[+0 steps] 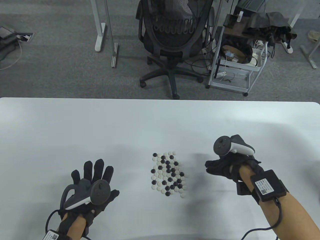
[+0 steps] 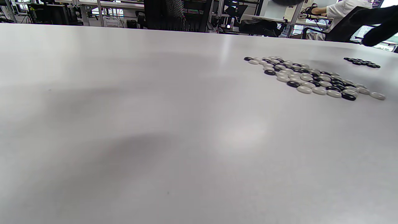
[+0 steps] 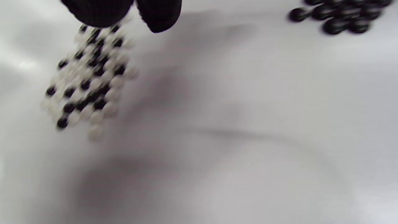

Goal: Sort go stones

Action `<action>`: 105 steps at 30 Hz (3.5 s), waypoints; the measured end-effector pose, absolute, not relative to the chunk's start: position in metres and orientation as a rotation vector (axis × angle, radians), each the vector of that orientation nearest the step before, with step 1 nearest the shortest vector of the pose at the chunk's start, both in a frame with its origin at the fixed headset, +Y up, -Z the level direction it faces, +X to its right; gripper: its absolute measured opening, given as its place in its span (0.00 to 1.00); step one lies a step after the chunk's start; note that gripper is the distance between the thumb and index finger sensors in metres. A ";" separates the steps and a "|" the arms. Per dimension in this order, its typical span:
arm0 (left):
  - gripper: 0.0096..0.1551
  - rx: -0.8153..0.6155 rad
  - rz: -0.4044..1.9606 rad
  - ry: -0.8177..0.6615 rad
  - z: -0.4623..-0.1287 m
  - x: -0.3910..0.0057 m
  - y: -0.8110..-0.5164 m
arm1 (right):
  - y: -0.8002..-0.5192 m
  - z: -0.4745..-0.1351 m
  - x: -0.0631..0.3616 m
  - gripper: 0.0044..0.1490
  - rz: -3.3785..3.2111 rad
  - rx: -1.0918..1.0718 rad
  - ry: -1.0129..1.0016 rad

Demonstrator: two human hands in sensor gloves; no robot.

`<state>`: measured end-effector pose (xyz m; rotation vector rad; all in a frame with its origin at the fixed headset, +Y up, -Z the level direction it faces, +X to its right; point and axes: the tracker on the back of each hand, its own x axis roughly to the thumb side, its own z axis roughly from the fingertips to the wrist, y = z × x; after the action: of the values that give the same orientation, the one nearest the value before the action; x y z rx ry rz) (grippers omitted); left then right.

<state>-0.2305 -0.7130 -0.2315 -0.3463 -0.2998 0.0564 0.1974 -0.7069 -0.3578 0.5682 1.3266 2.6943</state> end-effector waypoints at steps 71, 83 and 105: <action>0.49 -0.326 0.081 -0.304 -0.231 -0.235 -0.708 | -0.733 -0.383 0.295 0.46 2.666 0.034 1.081; 0.49 -0.295 0.064 -0.321 -0.229 -0.230 -0.707 | -0.643 -0.307 0.233 0.54 2.845 0.604 0.487; 0.49 -0.286 0.020 -0.348 -0.231 -0.215 -0.718 | -0.707 -0.261 0.260 0.54 2.851 0.613 0.155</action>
<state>-0.2153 -0.7175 -0.2313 -0.2860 -0.3481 0.0199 0.2597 -0.7069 -0.2606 0.6129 0.1550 2.8512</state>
